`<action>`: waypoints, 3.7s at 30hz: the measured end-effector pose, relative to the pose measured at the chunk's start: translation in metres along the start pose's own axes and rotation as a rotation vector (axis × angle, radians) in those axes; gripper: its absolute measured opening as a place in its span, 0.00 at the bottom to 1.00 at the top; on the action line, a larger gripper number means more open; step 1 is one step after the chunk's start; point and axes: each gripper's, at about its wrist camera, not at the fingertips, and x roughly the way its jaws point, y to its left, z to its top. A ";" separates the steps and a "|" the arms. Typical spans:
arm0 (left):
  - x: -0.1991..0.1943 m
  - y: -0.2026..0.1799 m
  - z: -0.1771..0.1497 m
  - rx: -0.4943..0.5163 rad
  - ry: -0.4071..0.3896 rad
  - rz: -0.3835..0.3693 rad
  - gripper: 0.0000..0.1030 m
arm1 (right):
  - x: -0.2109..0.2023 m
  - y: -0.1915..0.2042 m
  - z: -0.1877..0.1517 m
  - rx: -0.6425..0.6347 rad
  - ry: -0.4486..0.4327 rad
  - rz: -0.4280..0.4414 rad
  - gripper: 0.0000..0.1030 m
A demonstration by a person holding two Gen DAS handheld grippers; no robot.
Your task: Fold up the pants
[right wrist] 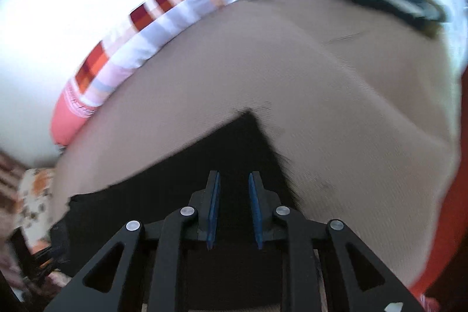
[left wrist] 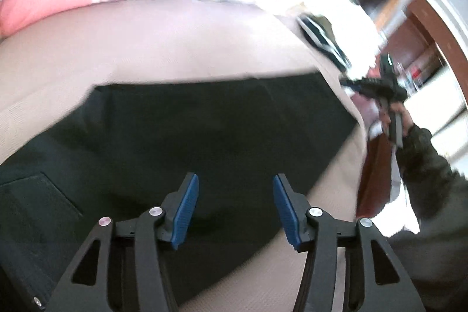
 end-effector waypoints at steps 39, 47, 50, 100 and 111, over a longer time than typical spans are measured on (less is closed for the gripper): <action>0.045 0.057 0.029 -0.206 -0.034 0.238 0.53 | 0.052 0.013 0.040 -0.106 -0.022 0.057 0.02; 0.042 0.059 0.035 -0.171 -0.085 0.276 0.53 | 0.057 0.008 0.047 -0.023 -0.100 -0.044 0.01; 0.051 0.067 0.036 -0.160 -0.067 0.313 0.53 | 0.079 0.005 0.048 -0.024 -0.064 -0.084 0.01; -0.030 0.132 -0.022 -0.178 -0.109 0.440 0.55 | 0.227 0.460 -0.091 -0.802 0.489 0.417 0.07; -0.030 0.128 -0.019 -0.183 -0.113 0.454 0.56 | 0.211 0.450 -0.090 -0.789 0.301 0.311 0.29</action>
